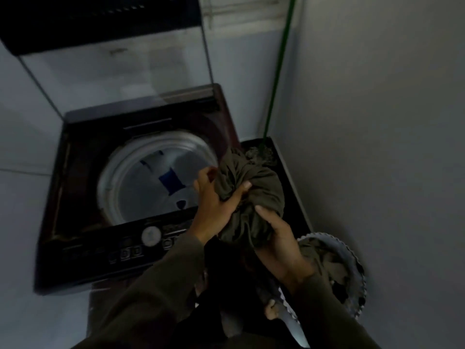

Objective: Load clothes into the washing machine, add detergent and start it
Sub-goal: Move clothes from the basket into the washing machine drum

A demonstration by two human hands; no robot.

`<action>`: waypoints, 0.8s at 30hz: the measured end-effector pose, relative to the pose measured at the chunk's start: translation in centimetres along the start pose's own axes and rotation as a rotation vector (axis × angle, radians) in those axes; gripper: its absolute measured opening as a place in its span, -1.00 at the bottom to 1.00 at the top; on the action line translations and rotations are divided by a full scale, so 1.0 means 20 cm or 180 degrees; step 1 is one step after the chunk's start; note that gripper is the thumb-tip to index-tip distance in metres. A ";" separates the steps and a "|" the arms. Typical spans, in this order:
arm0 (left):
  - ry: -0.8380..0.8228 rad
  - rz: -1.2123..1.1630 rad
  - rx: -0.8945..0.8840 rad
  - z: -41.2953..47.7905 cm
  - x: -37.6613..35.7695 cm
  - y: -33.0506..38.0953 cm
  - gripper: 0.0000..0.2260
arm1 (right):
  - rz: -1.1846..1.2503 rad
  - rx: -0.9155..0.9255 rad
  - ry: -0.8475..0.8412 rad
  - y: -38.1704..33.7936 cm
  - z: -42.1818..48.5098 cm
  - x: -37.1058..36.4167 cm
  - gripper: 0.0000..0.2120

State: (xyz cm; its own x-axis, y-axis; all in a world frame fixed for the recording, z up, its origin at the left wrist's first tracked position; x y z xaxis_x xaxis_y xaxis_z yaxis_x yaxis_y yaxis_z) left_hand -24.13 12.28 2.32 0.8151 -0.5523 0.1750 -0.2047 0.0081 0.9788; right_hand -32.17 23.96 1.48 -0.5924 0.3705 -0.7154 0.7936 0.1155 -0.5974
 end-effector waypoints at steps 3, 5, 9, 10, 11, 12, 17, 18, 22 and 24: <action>0.0125 0.0043 -0.0009 0.12 0.23 -0.09 -0.82 | -0.1185 0.0271 0.0602 0.03 0.26 -0.14 -0.63; 0.0175 -0.0228 0.0194 0.21 0.39 -0.17 -0.84 | -0.2161 0.0457 0.0803 0.05 0.42 -0.22 -0.61; 0.0253 -0.0693 0.0517 0.41 0.67 -0.35 -0.46 | -0.3574 0.0411 0.0950 0.09 0.72 -0.34 -0.52; 0.0166 -0.0735 0.0661 0.46 0.72 -0.39 -0.44 | -0.3912 0.0356 0.0921 0.11 0.80 -0.36 -0.49; 0.0043 -0.0730 0.0841 0.50 0.76 -0.44 -0.46 | -0.4255 0.0288 0.0870 0.14 0.90 -0.35 -0.47; -0.0074 -0.0683 0.1023 0.55 0.80 -0.50 -0.49 | -0.4586 0.0169 0.0839 0.17 0.98 -0.34 -0.46; -0.0165 -0.0632 0.1735 0.68 0.80 -0.71 -0.65 | -0.5649 -0.0678 0.1082 0.34 1.24 -0.26 -0.35; -0.0213 -0.0693 0.1818 0.69 0.78 -0.76 -0.67 | -0.5847 -0.0792 0.1148 0.36 1.26 -0.26 -0.35; -0.0268 -0.0645 0.2013 0.72 0.72 -0.97 -0.74 | -0.6098 -0.1094 0.1235 0.43 1.31 -0.23 -0.43; -0.0236 -0.0511 0.2019 0.73 0.71 -1.06 -0.81 | -0.6243 -0.1080 0.1268 0.45 1.31 -0.22 -0.51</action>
State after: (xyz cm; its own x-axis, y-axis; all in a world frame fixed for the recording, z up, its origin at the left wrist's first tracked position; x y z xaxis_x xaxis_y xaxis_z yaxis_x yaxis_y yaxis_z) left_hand -16.08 -7.89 -17.43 0.8272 -0.5618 0.0020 -0.3819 -0.5596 0.7355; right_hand -26.11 -0.83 -10.29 -0.4942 -0.3075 0.8132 -0.7339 0.6489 -0.2006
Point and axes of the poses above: each hand's wrist, its own z-axis towards the middle knuckle, its own x-axis out of the back of the hand, y = z × x, the point moved 1 cm from there along z, towards the middle knuckle, and after that the axes turned 10 degrees about -z, right-handed, at the moved point
